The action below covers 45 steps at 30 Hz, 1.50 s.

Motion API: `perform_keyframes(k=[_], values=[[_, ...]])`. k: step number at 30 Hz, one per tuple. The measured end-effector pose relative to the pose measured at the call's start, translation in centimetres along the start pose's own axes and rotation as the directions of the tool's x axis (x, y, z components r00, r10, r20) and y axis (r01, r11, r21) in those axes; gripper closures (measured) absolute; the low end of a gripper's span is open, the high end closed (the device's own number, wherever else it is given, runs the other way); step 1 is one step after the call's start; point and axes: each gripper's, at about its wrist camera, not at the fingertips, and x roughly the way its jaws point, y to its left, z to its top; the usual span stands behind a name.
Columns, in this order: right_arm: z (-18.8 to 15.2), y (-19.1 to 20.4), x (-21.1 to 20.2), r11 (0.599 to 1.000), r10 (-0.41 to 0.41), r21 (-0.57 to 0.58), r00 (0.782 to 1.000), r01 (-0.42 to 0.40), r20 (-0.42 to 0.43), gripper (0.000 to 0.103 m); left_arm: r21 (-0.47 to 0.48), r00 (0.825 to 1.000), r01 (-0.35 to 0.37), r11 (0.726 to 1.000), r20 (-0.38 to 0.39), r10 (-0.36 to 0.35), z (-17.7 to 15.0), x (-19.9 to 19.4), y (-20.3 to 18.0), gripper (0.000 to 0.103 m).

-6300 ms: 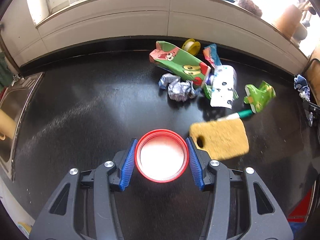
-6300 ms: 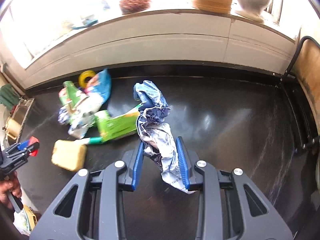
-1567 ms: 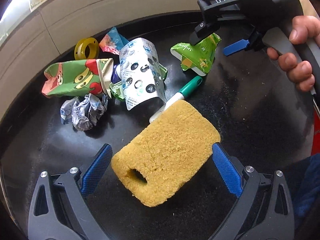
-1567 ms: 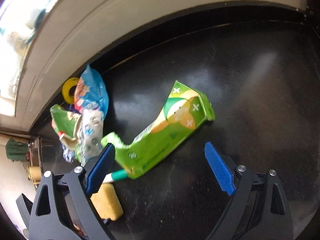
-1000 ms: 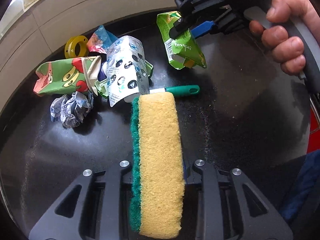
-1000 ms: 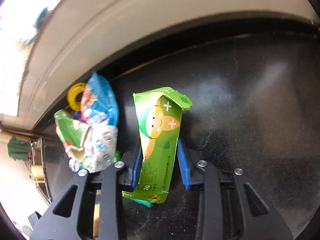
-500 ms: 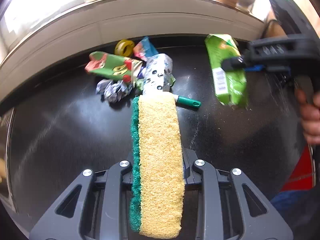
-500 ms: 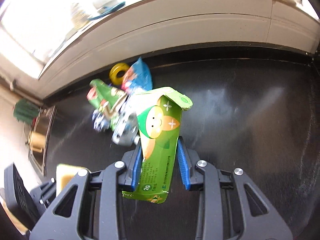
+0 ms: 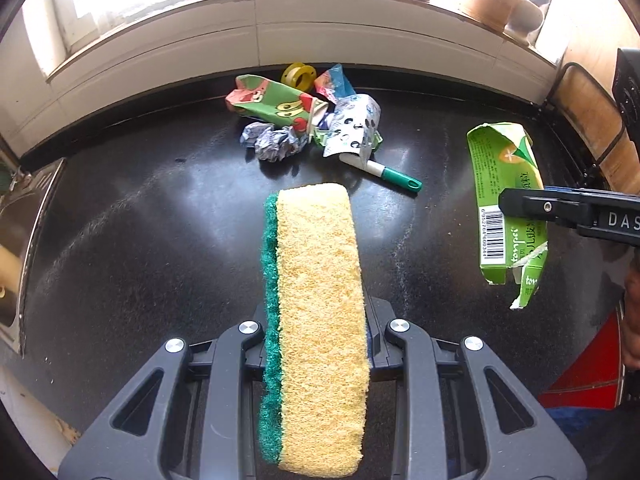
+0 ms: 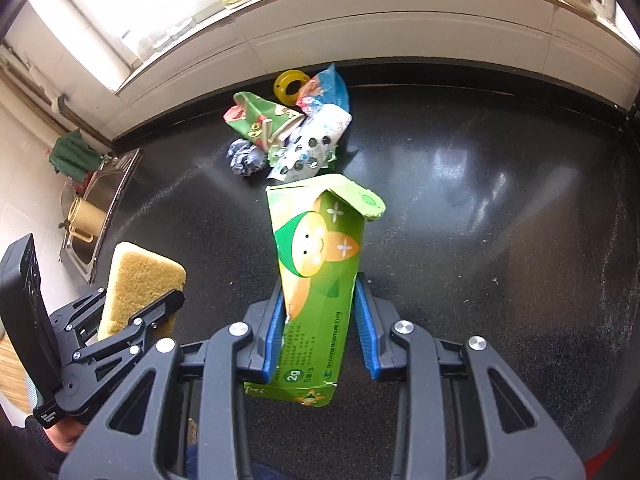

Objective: Collect trash
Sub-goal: 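Carry the yellow sponge and green wrapper to the bin and release both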

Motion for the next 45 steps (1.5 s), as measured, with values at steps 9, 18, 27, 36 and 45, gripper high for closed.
perform_keyframes(k=[9,18,27,36,45], values=[[0.9,7.5,1.6,0.977,0.075,-0.197,0.997,-0.080,-0.033,0.070,-0.168,0.995,-0.088,0.982,0.019,0.093,-3.2,-3.0,4.8,0.076],[-1.6,21.3,5.6,0.837,0.191,-0.477,0.960,-0.268,-0.204,0.070,-0.436,0.965,-0.248,0.865,-0.030,0.261,-11.2,-7.5,13.1,0.076],[-9.9,36.2,9.6,0.562,0.214,-0.659,0.857,-0.500,-0.468,0.070,-0.694,0.921,-0.357,0.624,-0.150,0.360,-24.1,-11.5,20.5,0.076],[-18.6,46.1,14.6,0.385,0.120,-0.709,0.794,-0.591,-0.596,0.070,-0.816,0.922,-0.334,0.471,-0.179,0.342,-33.3,-11.7,25.1,0.076],[-22.6,49.5,20.3,0.326,0.002,-0.769,0.814,-0.549,-0.581,0.070,-0.836,0.944,-0.286,0.468,-0.160,0.290,-37.2,-8.4,28.3,0.076]])
